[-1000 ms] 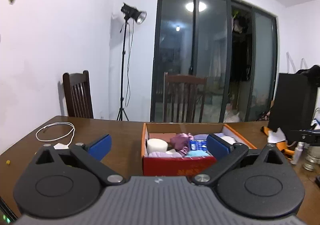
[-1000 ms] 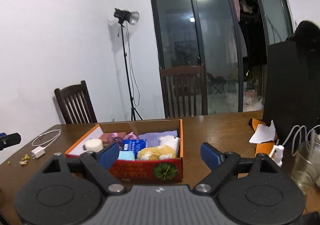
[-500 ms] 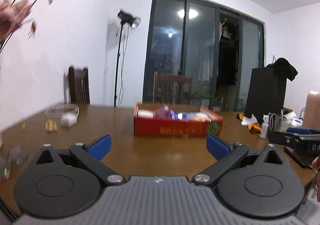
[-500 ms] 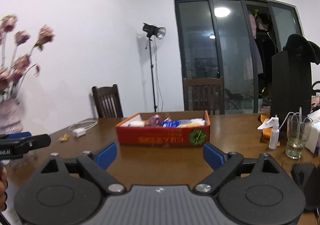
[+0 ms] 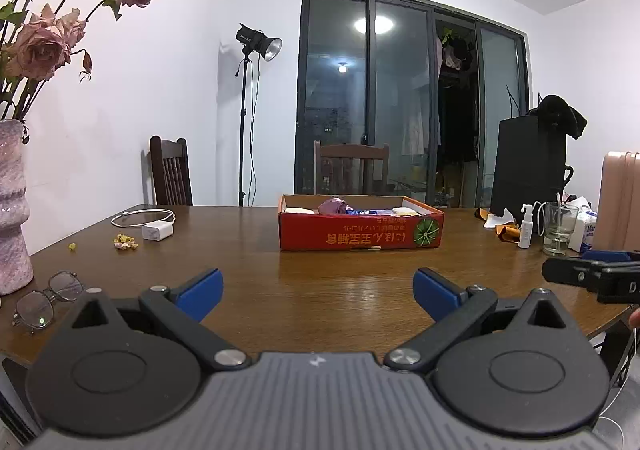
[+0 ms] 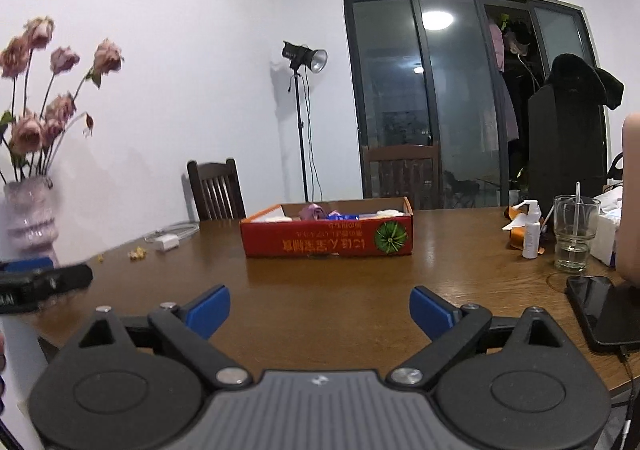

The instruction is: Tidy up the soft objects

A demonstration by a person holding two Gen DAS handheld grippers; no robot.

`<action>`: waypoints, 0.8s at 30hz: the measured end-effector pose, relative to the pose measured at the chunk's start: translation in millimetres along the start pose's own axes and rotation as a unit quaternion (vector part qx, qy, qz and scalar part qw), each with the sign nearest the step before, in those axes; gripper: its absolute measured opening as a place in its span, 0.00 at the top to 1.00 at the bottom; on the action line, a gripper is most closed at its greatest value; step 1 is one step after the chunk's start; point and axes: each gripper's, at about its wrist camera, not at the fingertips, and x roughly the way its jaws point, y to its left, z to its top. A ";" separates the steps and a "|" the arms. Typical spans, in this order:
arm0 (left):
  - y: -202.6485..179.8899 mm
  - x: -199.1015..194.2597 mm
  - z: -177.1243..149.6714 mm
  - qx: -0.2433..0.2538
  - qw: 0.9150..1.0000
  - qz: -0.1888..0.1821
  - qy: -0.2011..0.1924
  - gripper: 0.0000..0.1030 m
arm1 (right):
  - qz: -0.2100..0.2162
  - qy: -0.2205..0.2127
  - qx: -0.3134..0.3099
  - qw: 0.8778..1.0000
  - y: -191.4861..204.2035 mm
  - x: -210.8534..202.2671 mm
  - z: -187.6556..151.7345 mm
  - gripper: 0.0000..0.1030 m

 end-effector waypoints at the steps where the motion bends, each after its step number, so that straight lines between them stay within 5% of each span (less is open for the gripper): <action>1: 0.2 0.4 -0.7 -0.001 1.000 0.001 0.001 0.00 | 0.003 0.000 0.000 1.000 0.3 1.2 0.9 0.05; 24: 1.1 -2.3 -0.6 -0.003 1.000 0.017 -0.005 0.00 | 0.007 0.013 -0.005 1.000 11.7 11.1 1.8 0.03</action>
